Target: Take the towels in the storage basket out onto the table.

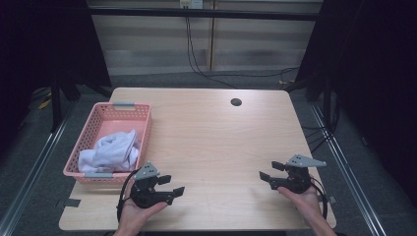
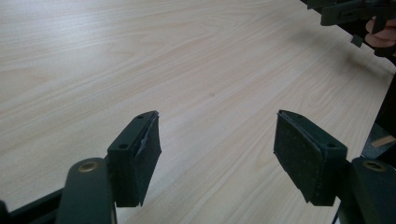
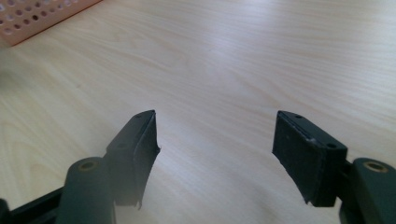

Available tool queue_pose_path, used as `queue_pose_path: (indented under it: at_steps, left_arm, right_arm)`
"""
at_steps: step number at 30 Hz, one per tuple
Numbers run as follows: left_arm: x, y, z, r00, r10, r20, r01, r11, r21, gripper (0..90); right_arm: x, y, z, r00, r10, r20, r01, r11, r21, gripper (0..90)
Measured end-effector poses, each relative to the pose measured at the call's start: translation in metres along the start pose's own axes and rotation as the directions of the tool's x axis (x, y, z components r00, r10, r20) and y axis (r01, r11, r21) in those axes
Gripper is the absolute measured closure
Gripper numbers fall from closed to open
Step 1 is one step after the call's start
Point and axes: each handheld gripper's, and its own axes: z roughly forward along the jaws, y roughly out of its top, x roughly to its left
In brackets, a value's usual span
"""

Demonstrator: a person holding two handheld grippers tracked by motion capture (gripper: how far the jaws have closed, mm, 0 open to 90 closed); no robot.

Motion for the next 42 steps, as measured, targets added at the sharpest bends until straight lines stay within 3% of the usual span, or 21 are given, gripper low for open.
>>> queue_pose_path:
  at_steps: [3, 5, 7, 8, 13, 17, 21, 23, 27, 29, 30, 32, 35, 36, 37, 38, 39, 41, 42]
  left_arm:
    - [-0.001, 0.0, -0.002, 0.9998, 0.019, -0.001, -0.019, 0.9998, -0.005, 32.3]
    - [-0.003, 0.0, -0.005, 0.9996, 0.029, 0.0, -0.029, 0.9992, -0.028, 37.2]
    - [-0.003, 0.001, -0.006, 0.9996, 0.029, 0.002, -0.029, 0.9993, -0.023, 34.5]
    - [-0.002, 0.002, -0.006, 0.9996, 0.023, -0.018, -0.024, 0.9995, -0.021, 34.4]
    - [0.0, 0.003, -0.011, 0.9993, -0.012, -0.037, 0.011, 0.9993, -0.037, 32.7]
    - [-0.003, 0.002, -0.018, 0.9988, 0.025, -0.043, -0.026, 0.9996, -0.013, 33.2]
    - [-0.002, 0.005, -0.031, 0.9989, 0.034, -0.031, -0.035, 0.9989, -0.031, 32.5]
    - [0.0, 0.009, -0.042, 0.9968, 0.043, -0.067, -0.047, 0.9978, -0.048, 31.1]
    - [0.017, 0.016, -0.068, 0.9949, -0.013, -0.1, 0.005, 0.9965, -0.084, 25.8]
    - [0.024, 0.018, -0.078, 0.9859, -0.031, -0.164, 0.02, 0.9973, -0.07, 23.9]
    - [0.028, 0.018, -0.082, 0.9878, -0.046, -0.149, 0.034, 0.9959, -0.084, 26.2]
    - [0.039, 0.018, -0.094, 0.9804, -0.051, -0.191, 0.032, 0.9944, -0.101, 25.4]
    - [0.047, 0.021, -0.104, 0.9757, -0.065, -0.209, 0.04, 0.9919, -0.12, 25.2]
    - [0.052, 0.023, -0.109, 0.9733, -0.061, -0.222, 0.038, 0.9936, -0.106, 25.2]
    - [0.058, 0.026, -0.114, 0.9683, -0.071, -0.24, 0.046, 0.9932, -0.107, 23.7]
    - [0.071, 0.03, -0.121, 0.9568, -0.084, -0.278, 0.058, 0.9933, -0.1, 23.3]
    - [0.071, 0.03, -0.121, 0.9568, -0.084, -0.278, 0.058, 0.9933, -0.1, 22.6]
    - [0.083, 0.035, -0.123, 0.9371, -0.07, -0.342, 0.053, 0.9968, -0.061, 20.4]
    - [0.089, 0.037, -0.123, 0.9358, -0.069, -0.346, 0.055, 0.9972, -0.05, 19.2]
  right_arm:
    - [0.002, 0.001, -0.002, 0.9998, -0.012, -0.014, 0.012, 1.0, 0.009, 31.4]
    - [0.001, 0.002, -0.006, 0.9996, 0.006, -0.028, -0.006, 1.0, 0.007, 31.4]
    - [0.001, 0.004, -0.011, 0.9998, -0.003, -0.022, 0.003, 1.0, -0.001, 29.1]
    - [0.001, 0.003, -0.015, 0.9997, -0.005, -0.024, 0.004, 1.0, -0.01, 28.9]
    - [0.002, 0.003, -0.016, 0.9987, 0.016, -0.049, -0.016, 1.0, -0.006, 26.0]
    - [0.005, 0.003, -0.017, 0.9979, 0.013, -0.064, -0.013, 1.0, 0.004, 23.7]
    - [0.008, 0.002, -0.015, 0.9985, -0.013, -0.053, 0.014, 1.0, 0.023, 20.9]
    - [0.01, 0.003, -0.014, 0.9981, -0.015, -0.06, 0.016, 1.0, 0.026, 20.4]
    - [0.013, 0.002, -0.008, 0.9963, -0.044, -0.073, 0.048, 0.998, 0.048, 21.0]
    - [0.013, 0.003, -0.008, 0.9955, -0.054, -0.078, 0.057, 0.997, 0.048, 21.1]
    - [0.015, 0.003, -0.007, 0.9948, -0.059, -0.084, 0.062, 0.997, 0.045, 20.9]
    - [0.015, 0.003, -0.007, 0.9943, -0.055, -0.092, 0.059, 0.997, 0.047, 20.8]
    - [0.014, 0.003, -0.007, 0.9945, -0.054, -0.09, 0.059, 0.997, 0.048, 20.2]
    - [0.014, 0.003, -0.007, 0.994, -0.055, -0.094, 0.059, 0.997, 0.046, 20.3]
    - [0.015, 0.003, -0.007, 0.9941, -0.056, -0.093, 0.06, 0.997, 0.045, 20.3]
    - [0.014, 0.003, -0.007, 0.9933, -0.058, -0.1, 0.062, 0.997, 0.043, 20.3]
    - [0.014, 0.003, -0.007, 0.9933, -0.058, -0.1, 0.062, 0.997, 0.043, 20.3]
    - [0.014, 0.003, -0.006, 0.9932, -0.056, -0.103, 0.061, 0.997, 0.047, 20.2]
    - [0.014, 0.003, -0.006, 0.9925, -0.058, -0.108, 0.063, 0.997, 0.048, 20.2]
